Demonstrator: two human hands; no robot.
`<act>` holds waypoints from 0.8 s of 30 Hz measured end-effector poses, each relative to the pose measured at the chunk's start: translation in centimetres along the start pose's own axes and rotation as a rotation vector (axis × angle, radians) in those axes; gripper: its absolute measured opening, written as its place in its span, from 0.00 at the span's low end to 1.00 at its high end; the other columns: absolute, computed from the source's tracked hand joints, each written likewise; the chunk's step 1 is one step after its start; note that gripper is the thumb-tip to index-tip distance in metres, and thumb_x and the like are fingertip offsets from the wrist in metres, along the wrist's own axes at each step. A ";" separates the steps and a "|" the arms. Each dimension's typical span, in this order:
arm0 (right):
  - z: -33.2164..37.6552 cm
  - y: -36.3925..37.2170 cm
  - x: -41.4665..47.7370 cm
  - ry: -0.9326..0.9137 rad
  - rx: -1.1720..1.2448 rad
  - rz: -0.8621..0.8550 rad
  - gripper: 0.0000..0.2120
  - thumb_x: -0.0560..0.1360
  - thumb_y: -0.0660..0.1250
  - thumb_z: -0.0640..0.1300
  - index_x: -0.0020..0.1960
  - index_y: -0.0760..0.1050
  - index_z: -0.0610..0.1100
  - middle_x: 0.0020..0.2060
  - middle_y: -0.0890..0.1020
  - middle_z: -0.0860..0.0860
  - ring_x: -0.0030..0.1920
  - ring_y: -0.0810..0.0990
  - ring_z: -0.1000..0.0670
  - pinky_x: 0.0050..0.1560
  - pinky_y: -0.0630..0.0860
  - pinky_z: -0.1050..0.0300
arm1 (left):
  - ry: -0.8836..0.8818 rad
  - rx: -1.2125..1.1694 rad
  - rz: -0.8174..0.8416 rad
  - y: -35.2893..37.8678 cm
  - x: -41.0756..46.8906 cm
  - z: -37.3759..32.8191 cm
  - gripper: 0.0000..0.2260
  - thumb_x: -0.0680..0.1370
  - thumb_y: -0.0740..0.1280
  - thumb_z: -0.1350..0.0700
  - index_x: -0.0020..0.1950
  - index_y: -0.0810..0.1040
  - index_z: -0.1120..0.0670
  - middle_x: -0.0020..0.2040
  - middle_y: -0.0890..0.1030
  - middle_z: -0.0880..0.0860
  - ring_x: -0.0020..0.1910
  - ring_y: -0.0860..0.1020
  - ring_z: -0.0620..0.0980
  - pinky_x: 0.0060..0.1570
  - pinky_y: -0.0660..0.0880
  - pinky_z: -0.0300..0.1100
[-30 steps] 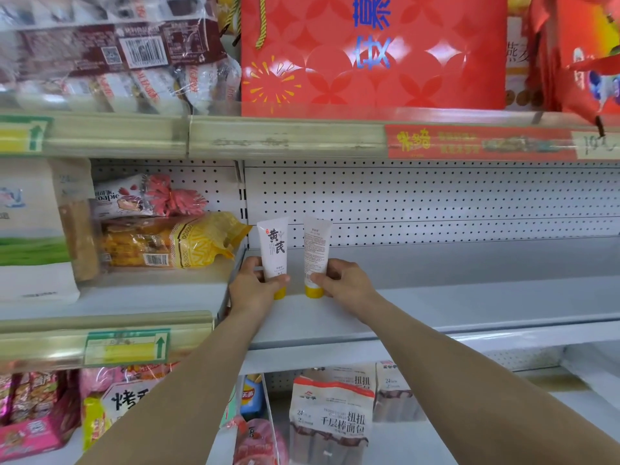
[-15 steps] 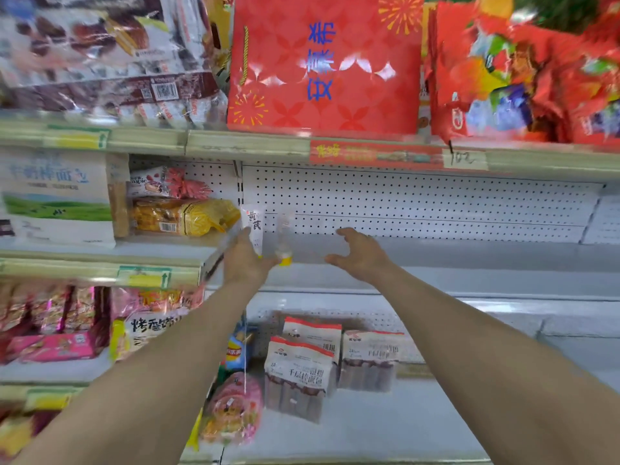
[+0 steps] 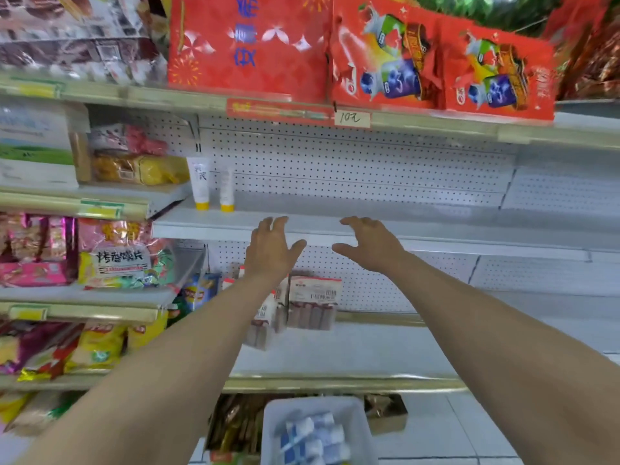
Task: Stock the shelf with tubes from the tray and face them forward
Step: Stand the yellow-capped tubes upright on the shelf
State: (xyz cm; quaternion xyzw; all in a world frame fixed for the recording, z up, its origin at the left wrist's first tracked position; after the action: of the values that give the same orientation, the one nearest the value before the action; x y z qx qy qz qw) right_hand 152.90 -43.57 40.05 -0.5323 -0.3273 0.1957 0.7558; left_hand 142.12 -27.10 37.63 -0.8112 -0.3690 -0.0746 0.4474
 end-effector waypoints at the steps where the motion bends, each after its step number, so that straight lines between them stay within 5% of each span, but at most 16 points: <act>1: -0.9 0.4 -0.8 0.014 0.014 0.009 0.32 0.76 0.64 0.62 0.75 0.61 0.51 0.72 0.68 0.45 0.72 0.64 0.43 0.65 0.69 0.44 | -0.006 0.000 0.016 0.9 -0.6 -0.2 0.28 0.77 0.66 0.44 0.75 0.64 0.53 0.74 0.64 0.57 0.73 0.62 0.58 0.68 0.67 0.55; 12: -8.7 9.9 -5.0 0.189 0.093 0.164 0.31 0.77 0.63 0.61 0.75 0.61 0.48 0.69 0.71 0.43 0.67 0.71 0.42 0.63 0.71 0.47 | -0.076 0.014 0.227 12.3 -5.3 4.2 0.26 0.75 0.63 0.40 0.69 0.70 0.52 0.67 0.72 0.58 0.67 0.70 0.59 0.62 0.71 0.55; 24: -15.9 33.9 -15.8 0.500 0.214 0.552 0.29 0.76 0.64 0.61 0.72 0.66 0.48 0.67 0.74 0.46 0.66 0.73 0.45 0.64 0.70 0.51 | -0.305 -0.010 0.710 30.6 -19.2 17.7 0.27 0.77 0.66 0.44 0.72 0.68 0.55 0.68 0.72 0.58 0.66 0.71 0.57 0.61 0.70 0.47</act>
State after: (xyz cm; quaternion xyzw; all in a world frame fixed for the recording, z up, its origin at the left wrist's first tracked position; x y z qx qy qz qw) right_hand 154.69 -52.43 0.42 -0.5498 0.0452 0.2890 0.7824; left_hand 145.00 -33.53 -1.93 -0.8925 -0.1268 0.2046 0.3814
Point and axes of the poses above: each hand's wrist, its own x-axis towards the middle knuckle, its own y-axis out of the palm, z = x × y, the point moved 10 cm from there along x, towards the middle knuckle
